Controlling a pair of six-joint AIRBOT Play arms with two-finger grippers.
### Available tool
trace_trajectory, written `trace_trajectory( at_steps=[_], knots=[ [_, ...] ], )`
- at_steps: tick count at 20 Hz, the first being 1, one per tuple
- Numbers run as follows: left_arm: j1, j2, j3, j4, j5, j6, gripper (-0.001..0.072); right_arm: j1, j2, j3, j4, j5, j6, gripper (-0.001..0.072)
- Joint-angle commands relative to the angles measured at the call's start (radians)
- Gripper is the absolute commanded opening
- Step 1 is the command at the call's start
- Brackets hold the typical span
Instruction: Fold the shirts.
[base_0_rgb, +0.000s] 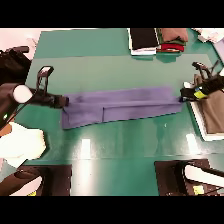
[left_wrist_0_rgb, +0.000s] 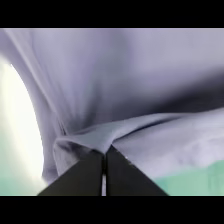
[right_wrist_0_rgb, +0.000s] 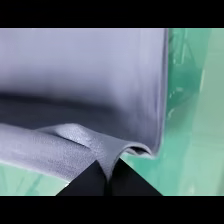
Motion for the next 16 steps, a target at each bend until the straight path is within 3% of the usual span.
trace_trajectory(
  at_steps=[1,4,5,6,7,8,9,11,13,14,16],
  knots=[
    [0.020,-0.181,0.104,0.007,0.103,0.039,0.0022,0.031,-0.166,0.144,0.058,-0.006,0.024,0.0016],
    [0.020,-0.234,0.126,0.007,0.115,0.036,0.0023,0.031,-0.261,0.233,0.151,-0.005,0.024,0.0018],
    [0.020,-0.233,0.127,0.008,0.119,0.036,0.0024,0.029,-0.285,0.259,0.178,-0.009,0.022,0.0062],
    [0.020,-0.233,0.134,0.008,0.116,0.036,0.0036,0.022,-0.305,0.285,0.196,-0.011,0.021,0.0237],
    [0.020,-0.233,0.149,0.008,0.105,0.034,0.0281,0.016,-0.323,0.313,0.216,-0.009,0.019,0.0413],
    [0.020,-0.233,0.170,0.008,0.082,0.026,0.0487,0.006,-0.331,0.335,0.241,-0.004,-0.004,0.0473],
    [0.020,-0.233,0.198,0.008,0.048,0.022,0.0513,-0.008,-0.330,0.346,0.261,0.006,-0.031,0.0474],
    [0.020,-0.233,0.244,0.007,-0.010,0.022,0.0501,-0.051,-0.330,0.347,0.277,0.052,-0.077,0.0485],
    [0.020,-0.233,0.256,-0.024,-0.034,0.020,0.0167,-0.116,-0.330,0.307,0.281,0.093,-0.099,0.0512],
    [0.020,-0.233,0.256,-0.052,-0.032,0.021,0.0037,-0.153,-0.330,0.270,0.282,0.090,-0.109,0.0565],
    [0.019,-0.233,0.256,-0.132,-0.017,0.021,0.0022,-0.217,-0.330,0.187,0.285,0.063,-0.123,0.0574]
  ],
)
